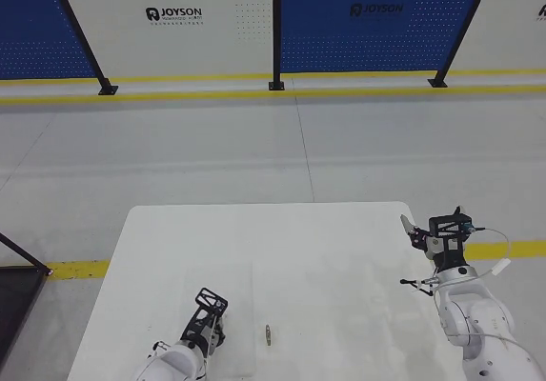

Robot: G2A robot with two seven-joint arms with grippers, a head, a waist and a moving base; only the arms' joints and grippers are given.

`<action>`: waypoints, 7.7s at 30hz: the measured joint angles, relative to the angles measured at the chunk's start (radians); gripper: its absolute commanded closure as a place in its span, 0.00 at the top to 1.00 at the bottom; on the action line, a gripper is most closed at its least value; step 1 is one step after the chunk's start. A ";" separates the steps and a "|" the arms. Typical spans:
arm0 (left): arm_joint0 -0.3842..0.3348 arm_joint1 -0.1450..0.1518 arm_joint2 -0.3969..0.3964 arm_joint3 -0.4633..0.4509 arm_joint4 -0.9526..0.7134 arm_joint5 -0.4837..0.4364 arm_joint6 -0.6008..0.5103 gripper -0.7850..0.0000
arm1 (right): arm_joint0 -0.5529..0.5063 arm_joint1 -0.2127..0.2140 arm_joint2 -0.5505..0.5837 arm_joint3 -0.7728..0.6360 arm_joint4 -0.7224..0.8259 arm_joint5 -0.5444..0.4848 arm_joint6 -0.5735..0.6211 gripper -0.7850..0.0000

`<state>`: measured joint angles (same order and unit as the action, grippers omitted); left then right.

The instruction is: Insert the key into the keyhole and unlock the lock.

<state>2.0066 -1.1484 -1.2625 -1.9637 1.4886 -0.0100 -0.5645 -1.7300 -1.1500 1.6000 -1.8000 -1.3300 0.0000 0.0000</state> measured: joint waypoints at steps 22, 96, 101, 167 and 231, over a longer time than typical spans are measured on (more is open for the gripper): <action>0.164 0.028 -0.321 -0.126 -0.611 -0.480 0.445 0.00 | 0.000 0.000 0.000 0.000 0.000 0.000 0.000 1.00; 0.151 0.032 -0.370 -0.062 -0.734 -0.634 0.560 0.00 | -0.035 -0.071 -0.760 0.122 -0.166 -0.127 0.233 0.67; 0.151 0.032 -0.370 -0.062 -0.734 -0.634 0.560 0.00 | -0.020 -0.079 -0.783 0.138 -0.179 -0.080 0.242 0.44; 0.031 0.019 -0.263 0.035 -0.979 -0.763 0.672 0.00 | -0.032 -0.050 -0.555 0.236 0.259 -0.465 -0.508 0.00; -0.260 -0.124 0.199 0.410 -1.222 -0.957 0.887 0.00 | 0.181 -0.185 -0.834 0.389 0.631 -0.780 -0.799 0.00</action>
<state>1.7461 -1.2722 -1.0636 -1.5540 0.2670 -0.9666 0.3228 -1.5490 -1.3347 0.7659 -1.4109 -0.6986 -0.7799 -0.7990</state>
